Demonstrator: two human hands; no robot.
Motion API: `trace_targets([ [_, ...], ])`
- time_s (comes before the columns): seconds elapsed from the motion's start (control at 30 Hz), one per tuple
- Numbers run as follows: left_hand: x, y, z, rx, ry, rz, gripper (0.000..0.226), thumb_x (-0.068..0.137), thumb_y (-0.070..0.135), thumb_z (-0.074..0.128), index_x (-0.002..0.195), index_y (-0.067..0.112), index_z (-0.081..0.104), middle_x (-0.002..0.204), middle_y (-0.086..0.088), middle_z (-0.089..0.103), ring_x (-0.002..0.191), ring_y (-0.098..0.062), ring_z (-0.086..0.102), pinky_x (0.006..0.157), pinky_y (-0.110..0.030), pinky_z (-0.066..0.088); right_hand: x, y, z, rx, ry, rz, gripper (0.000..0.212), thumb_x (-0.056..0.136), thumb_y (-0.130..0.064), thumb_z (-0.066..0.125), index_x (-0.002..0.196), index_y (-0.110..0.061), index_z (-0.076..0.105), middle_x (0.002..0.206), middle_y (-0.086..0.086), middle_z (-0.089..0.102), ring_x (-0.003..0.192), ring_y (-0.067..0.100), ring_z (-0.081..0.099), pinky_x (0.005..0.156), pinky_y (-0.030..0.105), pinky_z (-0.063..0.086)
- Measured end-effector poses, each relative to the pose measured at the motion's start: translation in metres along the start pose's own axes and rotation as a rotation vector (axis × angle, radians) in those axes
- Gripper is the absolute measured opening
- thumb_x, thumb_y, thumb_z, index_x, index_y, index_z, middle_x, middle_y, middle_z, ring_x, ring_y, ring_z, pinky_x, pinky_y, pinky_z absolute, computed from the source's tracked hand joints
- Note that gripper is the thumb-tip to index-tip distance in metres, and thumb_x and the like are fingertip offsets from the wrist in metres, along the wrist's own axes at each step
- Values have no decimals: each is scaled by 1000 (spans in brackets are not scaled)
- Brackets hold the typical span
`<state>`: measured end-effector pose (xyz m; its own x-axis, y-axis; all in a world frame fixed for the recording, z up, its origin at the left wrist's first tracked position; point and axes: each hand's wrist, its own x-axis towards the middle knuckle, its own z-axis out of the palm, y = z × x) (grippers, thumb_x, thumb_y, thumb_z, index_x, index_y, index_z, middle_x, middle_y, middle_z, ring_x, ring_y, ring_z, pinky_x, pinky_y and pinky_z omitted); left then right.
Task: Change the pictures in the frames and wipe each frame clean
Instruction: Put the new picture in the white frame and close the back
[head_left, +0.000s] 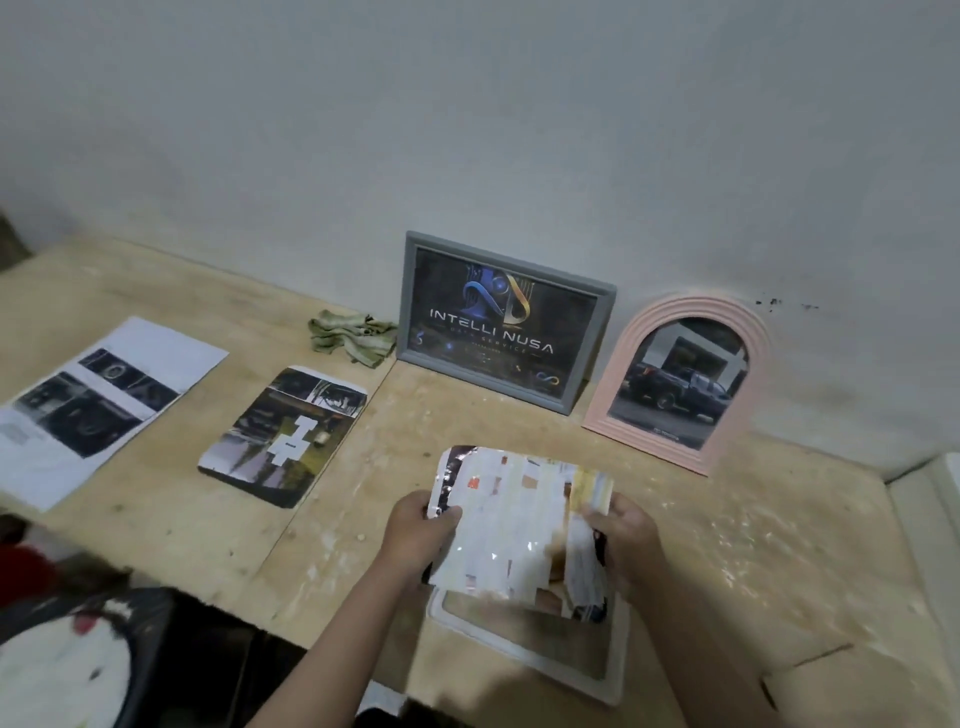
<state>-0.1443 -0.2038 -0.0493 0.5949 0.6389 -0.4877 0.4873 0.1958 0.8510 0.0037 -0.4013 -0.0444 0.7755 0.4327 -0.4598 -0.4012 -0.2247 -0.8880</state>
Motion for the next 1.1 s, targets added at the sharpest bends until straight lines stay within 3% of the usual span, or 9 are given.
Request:
trace_targets([
  [0.1, -3, 2, -29, -134, 116, -57, 19, 87, 5, 59, 69, 6, 54, 62, -8, 56, 54, -21, 50, 56, -26, 39, 23, -8, 34, 7, 6, 58, 17, 88, -9, 64, 105, -4, 64, 96, 12, 73, 83, 29, 70, 67, 38, 56],
  [0.2, 1, 0, -68, -205, 233, -84, 23, 91, 4, 56, 68, 9, 51, 56, -6, 52, 46, -17, 45, 45, -23, 35, 39, -14, 78, -26, -69, 82, 18, 87, -1, 63, 105, 1, 61, 97, 19, 71, 86, 34, 69, 81, 48, 56],
  [0.3, 11, -5, -114, -255, 362, -91, 22, 89, 3, 55, 68, 9, 54, 62, -9, 56, 52, -21, 48, 52, -26, 37, 52, -22, 137, -130, -153, 53, 19, 87, 3, 59, 105, -3, 62, 98, 17, 71, 88, 34, 69, 84, 52, 54],
  [0.43, 21, -2, -175, -268, 523, -89, 7, 86, 8, 53, 86, 2, 56, 76, -11, 56, 62, -22, 51, 53, -26, 34, 66, -41, 226, -287, -217, -75, 25, 87, 2, 54, 108, -9, 62, 96, 6, 71, 86, 23, 69, 71, 34, 56],
  [0.53, 35, -4, -227, -256, 608, -84, 23, 87, 13, 52, 106, 1, 52, 92, -14, 60, 80, -27, 59, 56, -27, 37, 78, -49, 304, -333, -290, -117, 24, 88, 0, 55, 108, -14, 59, 109, 5, 66, 98, 23, 65, 82, 36, 54],
  [0.67, 57, -11, -302, -166, 746, -70, 14, 88, 11, 54, 102, 8, 50, 95, -8, 59, 91, -28, 60, 63, -30, 44, 92, -55, 422, -523, -408, -215, 37, 90, -12, 57, 127, -13, 50, 118, -8, 52, 116, 16, 53, 91, 28, 44],
  [0.83, 85, -20, -372, -74, 758, -168, 65, 87, 26, 56, 139, -3, 28, 135, -21, 42, 120, -36, 48, 98, -47, 46, 100, -60, 526, -685, -495, -260, 46, 88, -17, 56, 133, -14, 45, 117, 1, 55, 103, 17, 55, 89, 31, 47],
  [1.0, 113, -24, -412, -36, 727, -191, 84, 78, 44, 52, 145, 3, 23, 143, -17, 36, 128, -33, 40, 106, -45, 40, 112, -56, 594, -828, -574, -330, 50, 89, -14, 54, 137, -9, 42, 130, 8, 51, 116, 21, 51, 86, 24, 39],
  [1.1, 127, -28, -422, 18, 681, -245, 78, 79, 43, 53, 142, 4, 26, 147, -21, 26, 134, -37, 31, 109, -46, 35, 122, -54, 619, -918, -584, -374, 48, 88, -11, 54, 135, -10, 44, 132, 9, 47, 107, 20, 51, 77, 22, 39],
])
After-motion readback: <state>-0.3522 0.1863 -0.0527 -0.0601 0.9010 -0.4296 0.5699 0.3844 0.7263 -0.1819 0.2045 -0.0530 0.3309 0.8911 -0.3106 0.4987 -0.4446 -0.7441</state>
